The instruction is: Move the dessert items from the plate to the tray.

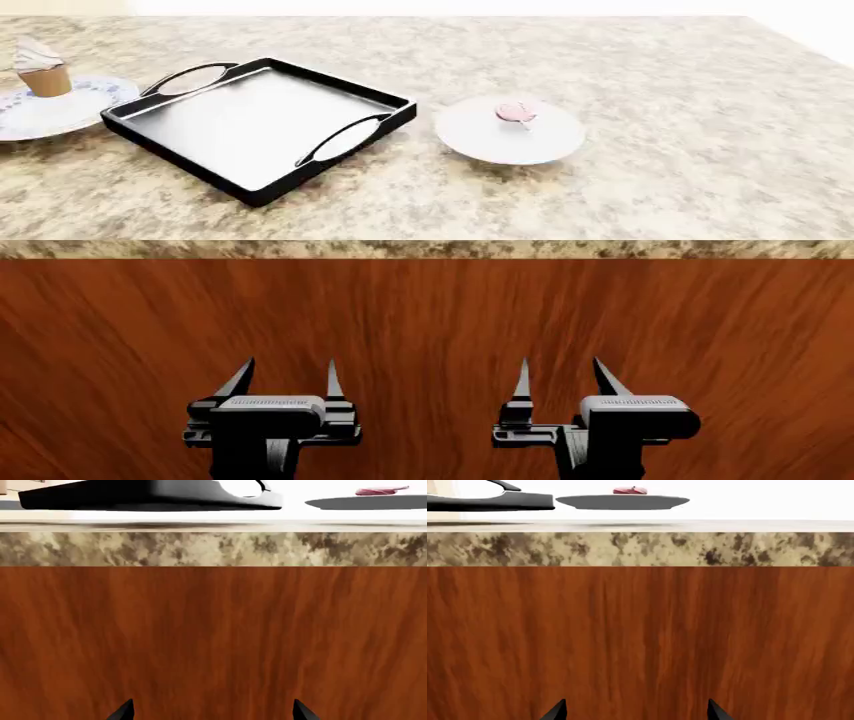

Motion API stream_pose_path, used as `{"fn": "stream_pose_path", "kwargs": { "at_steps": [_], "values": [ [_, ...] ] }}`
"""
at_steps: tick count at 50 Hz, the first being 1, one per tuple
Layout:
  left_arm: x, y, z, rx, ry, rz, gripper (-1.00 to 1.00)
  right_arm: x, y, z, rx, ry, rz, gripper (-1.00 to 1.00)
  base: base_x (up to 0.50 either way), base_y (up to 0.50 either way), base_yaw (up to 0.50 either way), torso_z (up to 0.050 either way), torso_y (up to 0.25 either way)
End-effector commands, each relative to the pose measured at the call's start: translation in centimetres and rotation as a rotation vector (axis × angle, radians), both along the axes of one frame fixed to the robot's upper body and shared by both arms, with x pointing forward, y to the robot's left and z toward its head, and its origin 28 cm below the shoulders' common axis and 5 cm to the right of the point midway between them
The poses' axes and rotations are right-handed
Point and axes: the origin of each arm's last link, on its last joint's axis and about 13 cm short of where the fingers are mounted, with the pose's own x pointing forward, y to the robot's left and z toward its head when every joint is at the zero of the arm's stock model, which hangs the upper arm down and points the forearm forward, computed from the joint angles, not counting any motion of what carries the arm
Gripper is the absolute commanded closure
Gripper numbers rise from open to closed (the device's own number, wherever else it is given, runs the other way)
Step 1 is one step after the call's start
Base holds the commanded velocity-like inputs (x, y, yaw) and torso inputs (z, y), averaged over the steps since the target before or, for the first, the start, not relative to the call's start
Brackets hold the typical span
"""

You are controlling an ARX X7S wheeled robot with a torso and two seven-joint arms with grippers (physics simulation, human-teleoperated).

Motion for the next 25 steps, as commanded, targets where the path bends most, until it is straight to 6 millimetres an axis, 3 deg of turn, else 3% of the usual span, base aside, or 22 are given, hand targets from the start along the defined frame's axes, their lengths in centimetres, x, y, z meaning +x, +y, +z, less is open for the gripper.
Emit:
{"fn": "stream_pose_path", "kwargs": {
  "at_steps": [1, 6, 25],
  "values": [
    [0.01, -0.01, -0.02, -0.011, 0.011, -0.001, -1.00, -0.05, -0.02, 0.01, 0.003, 0.001, 0.000, -1.00, 0.00, 0.00, 0.00, 0.000, 0.000],
    [-0.01, -0.03, 0.08, -0.005, 0.014, -0.006, -1.00, -0.03, -0.17, -0.01, 0.012, 0.005, -0.015, -1.00, 0.00, 0.00, 0.00, 0.000, 0.000],
    [-0.63, -0.16, 0.78, -0.060, 0.019, -0.080, -1.00, -0.35, -0.23, 0.55, 0.051, -0.018, -0.011, -1.00, 0.00, 0.00, 0.00, 0.049, 0.000]
  ]
}}
